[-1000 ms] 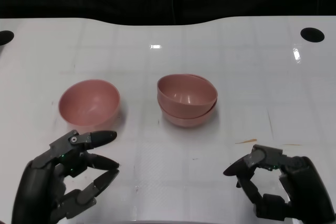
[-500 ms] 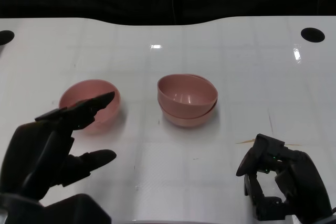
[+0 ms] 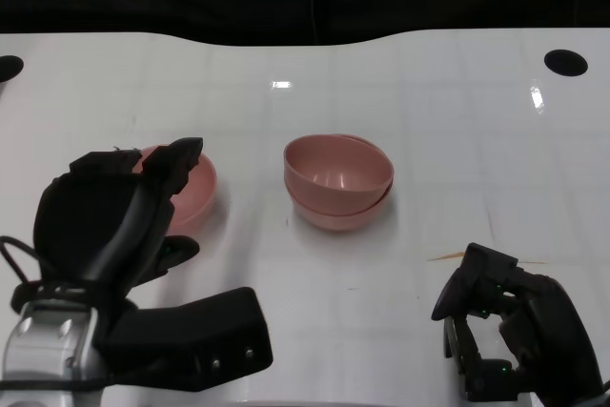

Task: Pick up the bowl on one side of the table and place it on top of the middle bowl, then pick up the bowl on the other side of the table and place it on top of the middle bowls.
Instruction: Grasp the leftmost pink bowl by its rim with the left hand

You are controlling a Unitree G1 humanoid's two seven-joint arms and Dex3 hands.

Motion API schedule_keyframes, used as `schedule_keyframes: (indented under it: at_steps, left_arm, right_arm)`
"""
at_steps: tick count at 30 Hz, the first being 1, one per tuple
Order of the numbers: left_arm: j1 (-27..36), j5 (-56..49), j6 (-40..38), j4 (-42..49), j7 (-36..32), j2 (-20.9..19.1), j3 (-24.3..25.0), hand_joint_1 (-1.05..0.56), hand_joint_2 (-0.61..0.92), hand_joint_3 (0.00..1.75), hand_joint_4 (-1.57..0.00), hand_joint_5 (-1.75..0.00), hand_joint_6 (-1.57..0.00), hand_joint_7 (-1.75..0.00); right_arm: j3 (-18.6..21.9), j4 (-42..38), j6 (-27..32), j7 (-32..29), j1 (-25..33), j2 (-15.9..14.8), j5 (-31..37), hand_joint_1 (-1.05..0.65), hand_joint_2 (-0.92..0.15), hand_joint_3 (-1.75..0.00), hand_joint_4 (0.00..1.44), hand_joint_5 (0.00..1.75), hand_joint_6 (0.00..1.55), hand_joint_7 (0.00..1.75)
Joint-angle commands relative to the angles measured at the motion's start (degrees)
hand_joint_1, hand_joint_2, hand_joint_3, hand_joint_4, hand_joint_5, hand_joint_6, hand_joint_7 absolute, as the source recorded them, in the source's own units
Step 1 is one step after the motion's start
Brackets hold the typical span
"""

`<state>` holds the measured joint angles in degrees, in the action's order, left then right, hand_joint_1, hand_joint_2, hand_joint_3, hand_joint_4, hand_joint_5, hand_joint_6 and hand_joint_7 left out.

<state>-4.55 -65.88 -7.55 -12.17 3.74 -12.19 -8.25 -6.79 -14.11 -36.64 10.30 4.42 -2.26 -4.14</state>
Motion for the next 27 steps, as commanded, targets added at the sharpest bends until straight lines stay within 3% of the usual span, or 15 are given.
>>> schedule_keyframes:
  at_steps: [1, 14, 27]
  left_arm:
    - [-4.80, -1.50, -4.11, 7.22, 2.30, -0.78, -2.27, -0.56, 0.87, 0.01, -0.51, -0.06, -0.44, 0.00]
    - [-16.66, 1.47, -10.98, 28.34, 0.19, -1.23, -8.92, -0.55, 0.92, 0.01, -0.62, -0.07, -0.43, 0.00]
    - [-28.22, 10.21, -7.76, 55.86, -6.25, 0.26, -15.88, -0.53, 0.92, 0.04, -0.79, -0.12, -0.53, -0.03]
  right_arm:
    - [0.80, 1.50, 1.61, -0.09, 0.36, -0.03, 0.05, -0.06, -0.32, -1.54, 0.91, 1.75, 0.78, 1.66]
    - [1.02, 2.20, 2.27, 0.04, 0.63, 0.35, 0.74, -0.12, -0.32, -1.52, 0.91, 1.75, 0.78, 1.65]
    - [0.90, 3.81, 2.91, 0.10, 1.61, 0.48, 1.16, -0.13, -0.32, -1.50, 0.91, 1.75, 0.79, 1.63]
